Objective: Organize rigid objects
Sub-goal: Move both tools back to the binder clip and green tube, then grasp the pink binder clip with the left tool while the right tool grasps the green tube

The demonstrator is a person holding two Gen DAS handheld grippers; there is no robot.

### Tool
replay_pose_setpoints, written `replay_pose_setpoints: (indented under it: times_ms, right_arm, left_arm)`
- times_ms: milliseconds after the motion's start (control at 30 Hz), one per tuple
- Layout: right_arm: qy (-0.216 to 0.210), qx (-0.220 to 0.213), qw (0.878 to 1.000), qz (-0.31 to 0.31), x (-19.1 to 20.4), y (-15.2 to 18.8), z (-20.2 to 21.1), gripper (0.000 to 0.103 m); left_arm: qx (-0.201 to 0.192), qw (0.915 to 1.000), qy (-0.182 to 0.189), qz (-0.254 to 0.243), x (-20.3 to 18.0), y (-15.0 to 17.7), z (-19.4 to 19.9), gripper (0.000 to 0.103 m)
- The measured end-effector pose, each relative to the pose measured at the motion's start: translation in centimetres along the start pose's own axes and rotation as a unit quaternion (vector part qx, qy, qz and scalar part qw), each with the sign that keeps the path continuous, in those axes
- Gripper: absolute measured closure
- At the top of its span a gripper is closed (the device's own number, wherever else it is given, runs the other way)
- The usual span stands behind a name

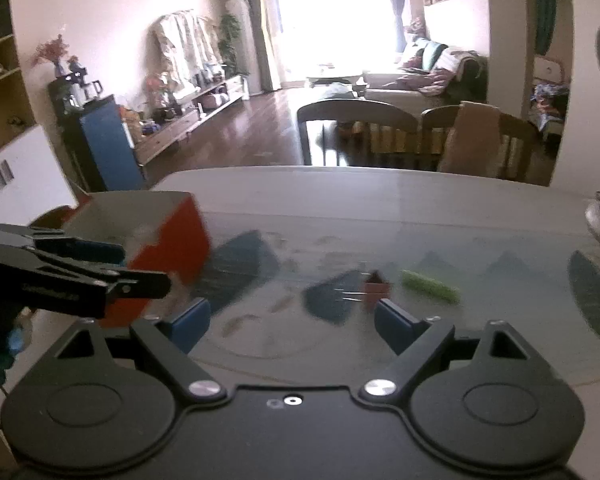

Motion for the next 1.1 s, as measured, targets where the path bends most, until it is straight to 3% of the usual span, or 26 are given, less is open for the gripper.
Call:
replay_pose_setpoints:
  times_ms: [167,300,533,1100]
  right_arm:
    - [0.020,0.009,1.000,0.008,-4.1,0.2,-1.0,0.014]
    - [0.034,0.021,0.999,0.024,-7.5,0.3,-2.5,0.014]
    - [0.051,0.037,0.997,0.044,-12.4,-0.3,-6.3,0.015]
    - [0.040,0.103,0.990,0.082,-16.9,0.8,-16.7,0.021]
  left_arm:
    - [0.008,0.9999,0.010,-0.005,-2.9,-0.8,-2.9,0.017]
    - [0.014,0.9998,0.011,-0.007,-4.6,-1.3,-5.5,0.006]
    - [0.018,0.9998,0.002,-0.010,-6.9,-2.6,-9.9,0.003]
    - [0.035,0.9987,0.005,-0.037,-9.2,-3.0,-18.7,0.003]
Point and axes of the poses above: each gripper's, at about its wrist camera, not at the fingertips, and z roughly against the way its jaws point, x to its left, y to its underside, the point moved 7 cm from there along -z, roughly the way its jaws point, and after that the axes turned 2 degrees about y, right-handed, at the moved point
